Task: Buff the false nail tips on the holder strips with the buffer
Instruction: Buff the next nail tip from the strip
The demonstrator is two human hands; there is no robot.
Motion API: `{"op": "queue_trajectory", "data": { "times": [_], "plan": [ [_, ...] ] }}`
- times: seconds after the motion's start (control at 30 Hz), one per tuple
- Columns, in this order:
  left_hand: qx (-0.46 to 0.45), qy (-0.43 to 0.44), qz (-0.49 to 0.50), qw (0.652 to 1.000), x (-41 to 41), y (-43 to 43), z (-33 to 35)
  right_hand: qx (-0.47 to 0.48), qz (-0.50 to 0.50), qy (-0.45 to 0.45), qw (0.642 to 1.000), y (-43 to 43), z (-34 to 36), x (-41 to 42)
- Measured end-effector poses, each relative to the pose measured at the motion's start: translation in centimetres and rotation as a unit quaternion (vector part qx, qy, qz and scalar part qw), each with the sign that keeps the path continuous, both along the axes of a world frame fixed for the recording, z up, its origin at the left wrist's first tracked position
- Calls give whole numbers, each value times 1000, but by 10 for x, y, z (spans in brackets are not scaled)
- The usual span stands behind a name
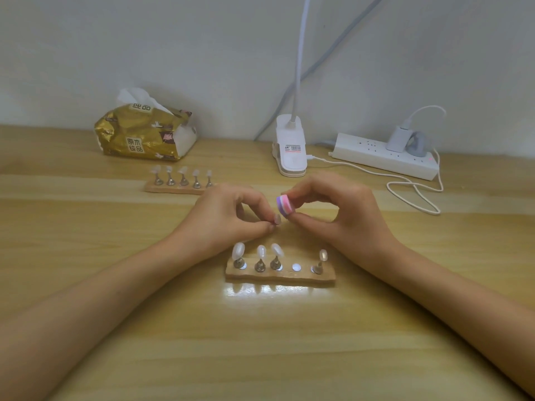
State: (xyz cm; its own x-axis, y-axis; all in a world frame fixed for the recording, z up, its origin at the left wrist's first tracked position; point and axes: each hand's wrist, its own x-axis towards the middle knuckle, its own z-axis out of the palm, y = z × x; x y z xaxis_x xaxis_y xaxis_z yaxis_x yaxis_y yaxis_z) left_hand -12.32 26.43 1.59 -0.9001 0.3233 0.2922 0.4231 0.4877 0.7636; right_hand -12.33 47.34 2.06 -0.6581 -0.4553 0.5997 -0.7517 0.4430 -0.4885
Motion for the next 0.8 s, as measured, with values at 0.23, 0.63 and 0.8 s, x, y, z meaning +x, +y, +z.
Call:
{"op": "queue_trajectory", "data": {
  "times": [0.23, 0.63, 0.8],
  "plan": [
    [15, -17, -12, 1000, 0, -1, 0, 9, 12, 23, 1000, 0, 1, 0],
    [14, -12, -11, 1000, 0, -1, -1, 14, 14, 0, 1000, 2, -1, -5],
    [12, -13, -8, 1000, -2, -1, -1, 20, 11, 5, 1000, 0, -2, -4]
  ]
}}
